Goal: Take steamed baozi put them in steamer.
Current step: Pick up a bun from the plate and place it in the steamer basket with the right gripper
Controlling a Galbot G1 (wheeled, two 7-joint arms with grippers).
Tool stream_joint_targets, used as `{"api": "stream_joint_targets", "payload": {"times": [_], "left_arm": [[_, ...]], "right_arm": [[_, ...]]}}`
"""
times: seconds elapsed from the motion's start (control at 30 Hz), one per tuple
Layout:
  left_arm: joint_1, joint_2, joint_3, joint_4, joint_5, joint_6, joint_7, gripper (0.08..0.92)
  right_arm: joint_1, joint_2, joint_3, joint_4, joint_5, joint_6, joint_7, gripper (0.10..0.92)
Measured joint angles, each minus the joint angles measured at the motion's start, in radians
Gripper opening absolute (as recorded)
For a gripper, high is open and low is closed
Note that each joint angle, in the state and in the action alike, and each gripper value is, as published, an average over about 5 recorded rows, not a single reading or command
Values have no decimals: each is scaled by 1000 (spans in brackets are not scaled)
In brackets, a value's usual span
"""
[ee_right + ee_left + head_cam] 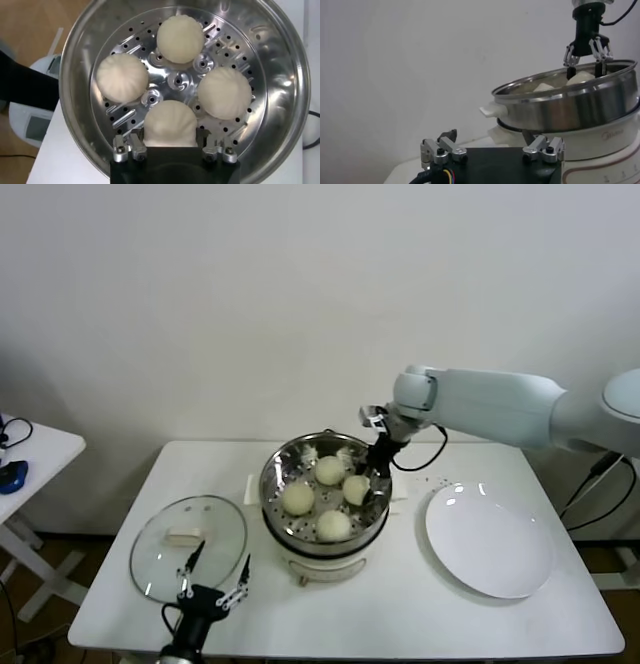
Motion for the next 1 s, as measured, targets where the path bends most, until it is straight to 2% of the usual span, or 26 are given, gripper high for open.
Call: {"api": "stream_joint_targets", "payload": {"times": [0.37,0.53,0.63,1.0], "left_arm": [[4,-1,-3,-5,-2,0,-1,823],[7,-3,0,-7,-1,1,-1,823],[7,-4,3,-7,1,2,-2,823],[-2,-3,-3,7,5,11,-18,823]], "right_arm": [[-14,14,5,-17,-18,1,1,695],[-20,10,10,-16,-26,3,1,791],[-22,7,15,-18,-26,4,-2,818],[-4,-28,64,8,-13,2,-12,823]]}}
